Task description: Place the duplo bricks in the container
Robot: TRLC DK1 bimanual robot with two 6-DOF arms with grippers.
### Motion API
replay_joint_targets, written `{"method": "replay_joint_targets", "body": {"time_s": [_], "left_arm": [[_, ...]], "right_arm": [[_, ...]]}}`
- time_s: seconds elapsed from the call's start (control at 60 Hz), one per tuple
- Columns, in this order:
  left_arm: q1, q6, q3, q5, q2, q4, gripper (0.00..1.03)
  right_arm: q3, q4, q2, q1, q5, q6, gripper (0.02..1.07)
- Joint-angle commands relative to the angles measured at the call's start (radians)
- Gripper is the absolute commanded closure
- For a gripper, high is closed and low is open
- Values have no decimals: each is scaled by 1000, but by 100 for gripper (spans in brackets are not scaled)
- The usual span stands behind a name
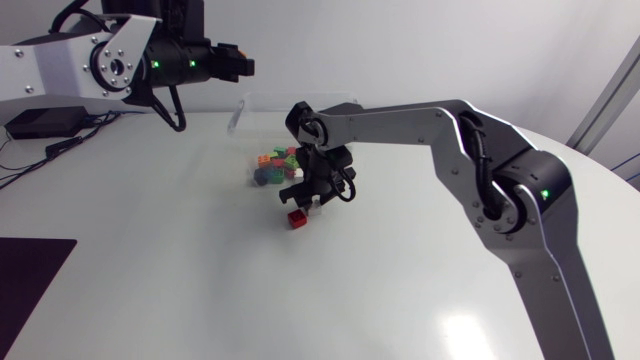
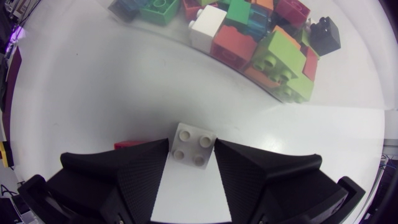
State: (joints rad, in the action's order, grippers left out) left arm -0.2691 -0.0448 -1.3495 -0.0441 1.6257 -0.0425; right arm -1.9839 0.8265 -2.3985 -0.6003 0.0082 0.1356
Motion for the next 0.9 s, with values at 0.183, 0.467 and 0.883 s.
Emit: {"method": "replay_joint_targets", "body": {"time_s": [0.183, 0.467, 0.883], "left_arm": [[-5, 36, -48, 16, 114, -42, 67], [-45, 34, -234, 33, 286, 18, 58], [-56, -162, -131, -36, 175, 222, 6]], "right_arm": [[5, 29, -28, -6, -1, 25, 75], [235, -67, 177, 23, 3, -1, 75], [376, -82, 503, 162, 16, -67, 75]]}}
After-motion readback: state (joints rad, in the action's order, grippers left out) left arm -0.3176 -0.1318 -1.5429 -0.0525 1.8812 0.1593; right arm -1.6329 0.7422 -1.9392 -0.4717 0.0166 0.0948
